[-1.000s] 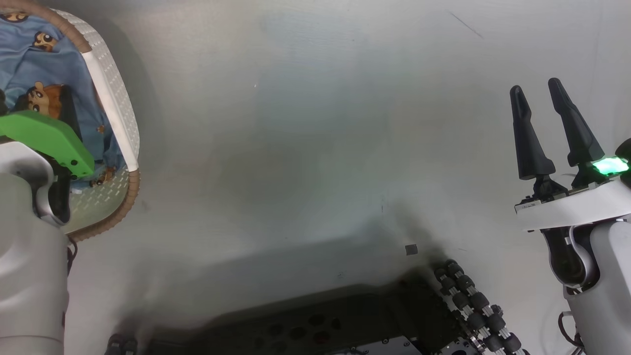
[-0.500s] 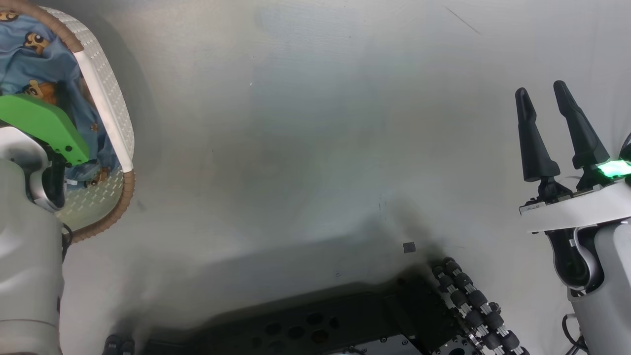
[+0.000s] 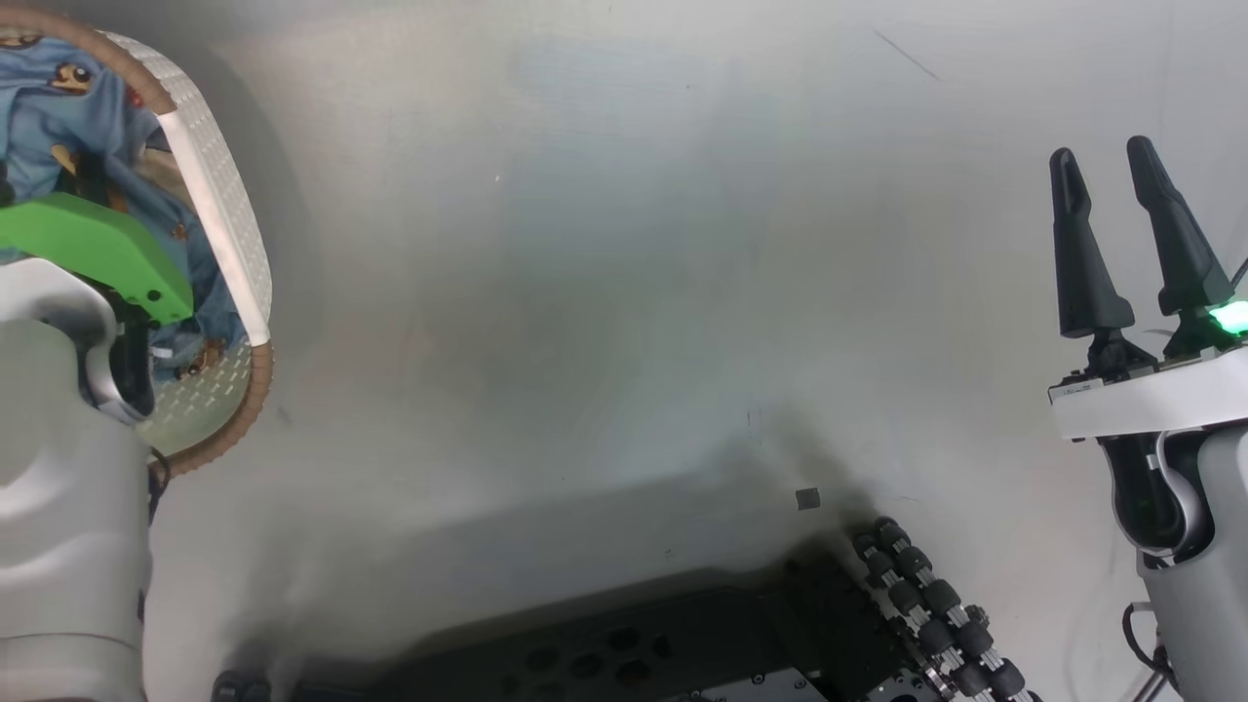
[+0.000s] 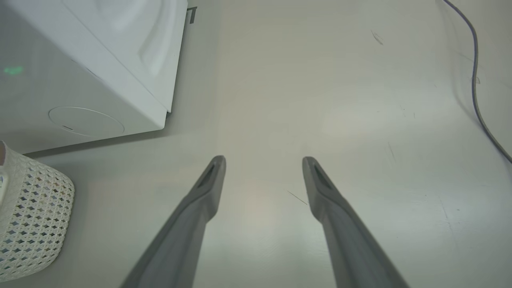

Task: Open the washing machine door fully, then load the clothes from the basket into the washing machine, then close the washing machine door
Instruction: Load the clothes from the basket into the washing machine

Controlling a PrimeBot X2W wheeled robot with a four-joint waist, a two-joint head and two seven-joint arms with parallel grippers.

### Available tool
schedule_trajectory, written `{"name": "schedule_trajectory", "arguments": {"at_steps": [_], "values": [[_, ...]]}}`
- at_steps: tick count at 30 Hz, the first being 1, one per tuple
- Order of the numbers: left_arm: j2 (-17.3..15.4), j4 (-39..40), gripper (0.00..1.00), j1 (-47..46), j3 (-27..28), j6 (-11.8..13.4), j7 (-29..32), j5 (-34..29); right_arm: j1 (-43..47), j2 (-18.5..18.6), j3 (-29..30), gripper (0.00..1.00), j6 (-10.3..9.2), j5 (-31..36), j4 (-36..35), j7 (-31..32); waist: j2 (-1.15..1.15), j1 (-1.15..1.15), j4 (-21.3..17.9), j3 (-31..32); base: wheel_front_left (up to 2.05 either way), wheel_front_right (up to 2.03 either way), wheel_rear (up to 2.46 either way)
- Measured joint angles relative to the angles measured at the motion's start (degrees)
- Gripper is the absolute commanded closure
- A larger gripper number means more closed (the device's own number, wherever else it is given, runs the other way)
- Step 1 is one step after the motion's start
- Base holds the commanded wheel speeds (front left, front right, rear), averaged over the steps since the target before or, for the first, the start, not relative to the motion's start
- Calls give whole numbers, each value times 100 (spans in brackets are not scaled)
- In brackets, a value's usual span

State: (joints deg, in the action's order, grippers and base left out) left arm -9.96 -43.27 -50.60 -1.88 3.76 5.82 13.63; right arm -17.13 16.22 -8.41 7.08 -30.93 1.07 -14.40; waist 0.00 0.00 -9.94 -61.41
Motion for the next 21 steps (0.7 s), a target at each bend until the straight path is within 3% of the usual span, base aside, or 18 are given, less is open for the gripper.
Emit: {"name": "schedule_trajectory", "arguments": {"at_steps": [13,21], "values": [[193,-224,100,574,99,-18,-1035,132,-135,-2,75,0,0,14,59,0,0,0,132,575,0,0,0],[348,-281,100,851,108,-162,-1615,192,-143,0,97,0,0,29,136,0,0,0,220,1015,0,0,0]]}}
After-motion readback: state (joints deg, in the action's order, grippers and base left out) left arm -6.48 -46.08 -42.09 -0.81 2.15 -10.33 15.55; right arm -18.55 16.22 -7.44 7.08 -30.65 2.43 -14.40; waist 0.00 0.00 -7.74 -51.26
